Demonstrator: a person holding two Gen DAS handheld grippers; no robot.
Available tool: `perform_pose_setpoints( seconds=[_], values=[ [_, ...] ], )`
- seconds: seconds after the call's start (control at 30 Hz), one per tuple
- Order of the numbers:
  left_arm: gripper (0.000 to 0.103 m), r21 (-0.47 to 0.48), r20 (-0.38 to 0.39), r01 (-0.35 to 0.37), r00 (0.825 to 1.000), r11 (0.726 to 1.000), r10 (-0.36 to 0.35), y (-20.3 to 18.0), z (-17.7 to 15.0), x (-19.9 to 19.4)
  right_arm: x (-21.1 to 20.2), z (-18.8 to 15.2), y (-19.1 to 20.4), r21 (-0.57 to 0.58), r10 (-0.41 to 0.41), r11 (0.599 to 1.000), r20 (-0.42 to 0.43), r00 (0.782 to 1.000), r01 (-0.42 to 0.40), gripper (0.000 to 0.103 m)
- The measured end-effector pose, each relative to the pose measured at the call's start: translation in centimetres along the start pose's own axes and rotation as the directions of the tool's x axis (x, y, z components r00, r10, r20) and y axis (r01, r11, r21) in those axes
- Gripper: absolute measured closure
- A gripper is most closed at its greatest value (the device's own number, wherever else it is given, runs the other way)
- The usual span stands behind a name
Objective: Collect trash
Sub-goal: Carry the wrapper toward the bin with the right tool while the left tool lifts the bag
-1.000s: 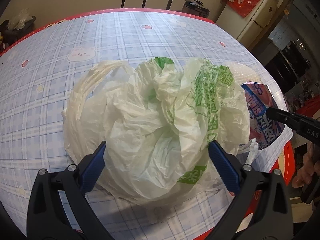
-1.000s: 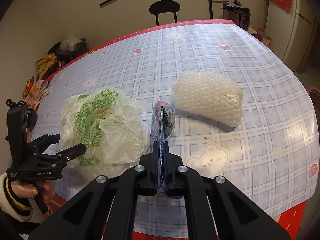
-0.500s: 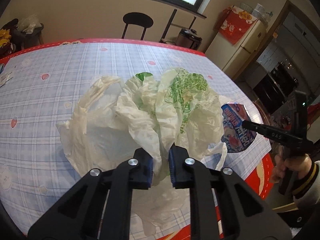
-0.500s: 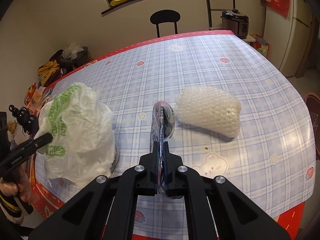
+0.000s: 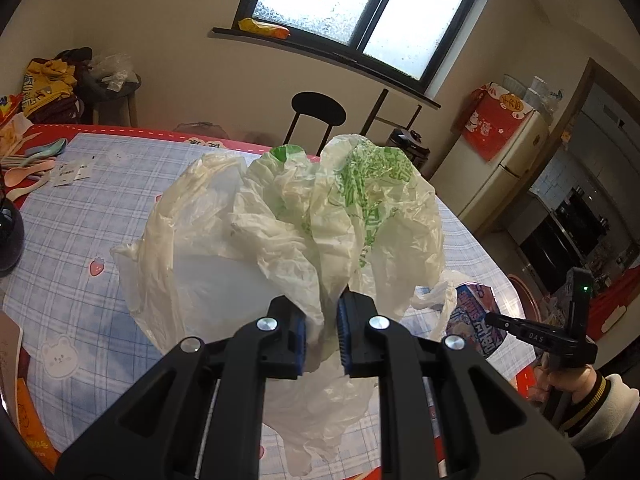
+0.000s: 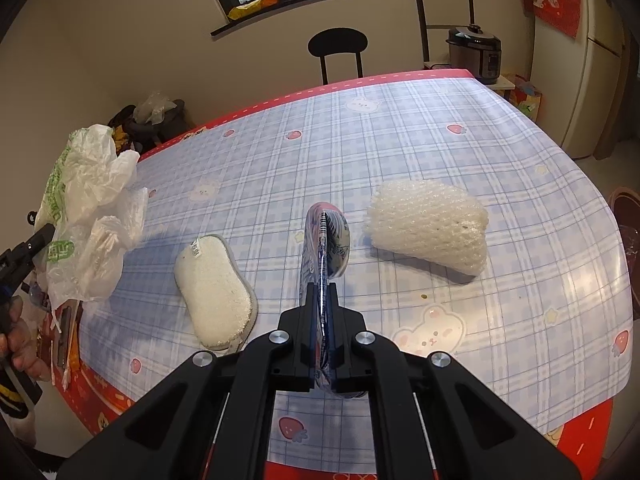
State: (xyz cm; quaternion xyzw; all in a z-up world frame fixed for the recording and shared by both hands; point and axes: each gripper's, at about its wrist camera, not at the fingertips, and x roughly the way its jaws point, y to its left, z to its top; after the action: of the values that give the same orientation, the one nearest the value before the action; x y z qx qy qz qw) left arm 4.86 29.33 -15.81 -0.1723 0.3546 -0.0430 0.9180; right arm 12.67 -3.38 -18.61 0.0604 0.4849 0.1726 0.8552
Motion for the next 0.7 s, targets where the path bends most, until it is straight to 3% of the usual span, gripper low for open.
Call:
perform_pose_setpoints(
  seconds=[0.23, 0.7],
  values=[
    [0.087, -0.037, -0.014, -0.038, 0.999, 0.999, 0.037, 0.5, -1.6, -0.5, -0.8, 0.4, -0.2, -0.017, 0.008, 1.0, 0.011, 1.0, -0.007, 0.097],
    [0.087, -0.022, 0.012, 0.005, 1.0, 1.0, -0.005, -1.7, -2.1, -1.4, -2.7, 0.1, -1.3, -0.038, 0.001, 0.999, 0.013, 1.0, 0.0, 0.097]
  ],
)
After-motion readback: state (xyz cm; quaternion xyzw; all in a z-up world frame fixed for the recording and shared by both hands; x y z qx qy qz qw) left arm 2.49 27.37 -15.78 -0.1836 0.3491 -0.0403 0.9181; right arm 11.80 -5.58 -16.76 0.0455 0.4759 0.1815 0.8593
